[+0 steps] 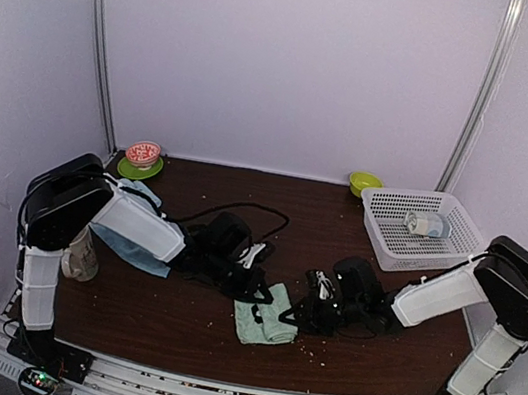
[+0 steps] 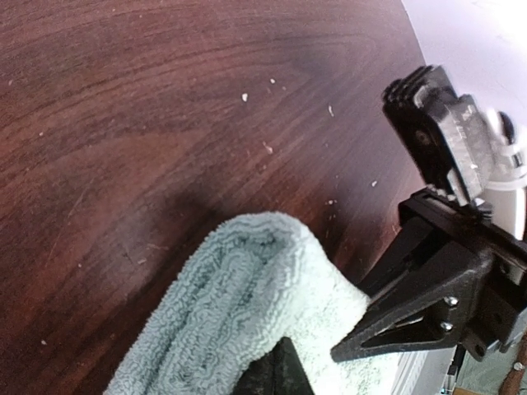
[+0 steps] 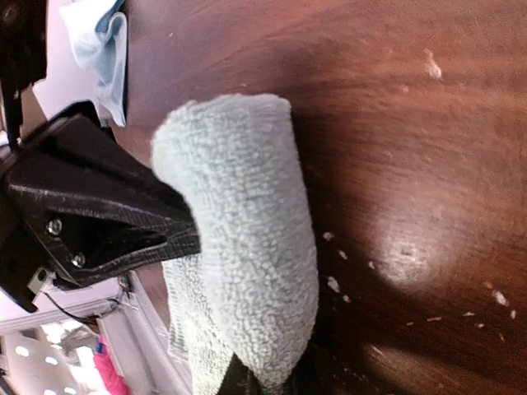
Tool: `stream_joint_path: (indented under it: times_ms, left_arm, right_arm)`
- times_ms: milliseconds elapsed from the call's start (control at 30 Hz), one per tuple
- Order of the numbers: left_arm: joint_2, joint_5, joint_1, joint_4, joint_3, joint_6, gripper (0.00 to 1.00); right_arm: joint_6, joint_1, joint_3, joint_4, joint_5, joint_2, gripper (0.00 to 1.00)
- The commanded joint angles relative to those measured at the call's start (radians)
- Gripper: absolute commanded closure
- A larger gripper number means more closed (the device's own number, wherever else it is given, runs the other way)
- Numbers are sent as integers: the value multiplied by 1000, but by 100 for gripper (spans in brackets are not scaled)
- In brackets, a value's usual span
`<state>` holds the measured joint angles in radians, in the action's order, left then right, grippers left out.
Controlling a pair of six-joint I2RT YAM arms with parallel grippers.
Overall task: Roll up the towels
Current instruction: Roll the towel at the center of the board.
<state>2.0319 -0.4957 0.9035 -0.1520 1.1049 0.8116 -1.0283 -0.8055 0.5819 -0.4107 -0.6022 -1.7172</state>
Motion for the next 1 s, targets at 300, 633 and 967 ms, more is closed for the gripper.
stream_joint_path:
  times_ms: [300,633,967]
  left_arm:
    - [-127,80,4,155,-76,-17,94]
    - [-189,95,5,126,-114,-8,96]
    - [-182,65,3,86,-34,11,97]
  right_arm:
    - [505,-78,448,1040,587,50,100]
    - [468,-228,629,1181,840,-91,100]
    - [406,-276,657,1170,912,-120,100]
